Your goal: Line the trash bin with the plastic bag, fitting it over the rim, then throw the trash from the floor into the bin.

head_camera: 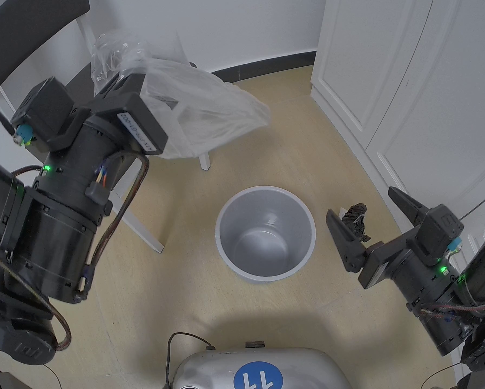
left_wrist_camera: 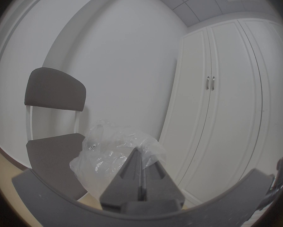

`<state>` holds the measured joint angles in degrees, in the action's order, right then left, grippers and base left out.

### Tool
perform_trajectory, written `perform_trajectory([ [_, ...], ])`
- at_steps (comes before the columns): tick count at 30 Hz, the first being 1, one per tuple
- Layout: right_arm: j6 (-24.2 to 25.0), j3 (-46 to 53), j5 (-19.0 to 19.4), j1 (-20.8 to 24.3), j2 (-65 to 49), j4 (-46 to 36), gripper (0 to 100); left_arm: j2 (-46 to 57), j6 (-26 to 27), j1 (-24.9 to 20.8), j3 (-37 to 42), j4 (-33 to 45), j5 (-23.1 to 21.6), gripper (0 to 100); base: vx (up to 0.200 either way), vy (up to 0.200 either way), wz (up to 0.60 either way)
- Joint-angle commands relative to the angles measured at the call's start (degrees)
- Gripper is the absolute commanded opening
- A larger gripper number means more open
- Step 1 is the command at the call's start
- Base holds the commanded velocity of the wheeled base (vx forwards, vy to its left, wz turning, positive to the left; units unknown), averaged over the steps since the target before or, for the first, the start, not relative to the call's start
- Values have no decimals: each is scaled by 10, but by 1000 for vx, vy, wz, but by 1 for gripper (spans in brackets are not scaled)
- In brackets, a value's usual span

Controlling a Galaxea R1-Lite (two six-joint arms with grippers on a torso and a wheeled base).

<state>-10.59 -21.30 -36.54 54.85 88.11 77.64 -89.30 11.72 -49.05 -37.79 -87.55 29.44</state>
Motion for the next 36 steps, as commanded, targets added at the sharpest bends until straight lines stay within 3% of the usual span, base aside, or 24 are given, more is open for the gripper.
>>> perform_trajectory([
  [1, 2, 6, 1, -1, 33, 2, 100, 11, 0, -11, 2, 0, 0, 0, 0, 0, 0],
  [15, 22, 15, 3, -26, 82, 2, 100, 30, 1, -46, 4, 0, 1, 0, 0, 0, 0],
  [22, 38, 35, 4, 7, 111, -2, 100, 25, 0, -46, 5, 0, 1, 0, 0, 0, 0],
  [24, 58, 35, 4, 30, 139, 1, 100, 25, 0, -46, 5, 0, 1, 0, 0, 0, 0],
  [36, 187, -35, 30, 41, 203, -5, 100, 28, 2, -65, 4, 0, 18, 0, 0, 0, 0],
])
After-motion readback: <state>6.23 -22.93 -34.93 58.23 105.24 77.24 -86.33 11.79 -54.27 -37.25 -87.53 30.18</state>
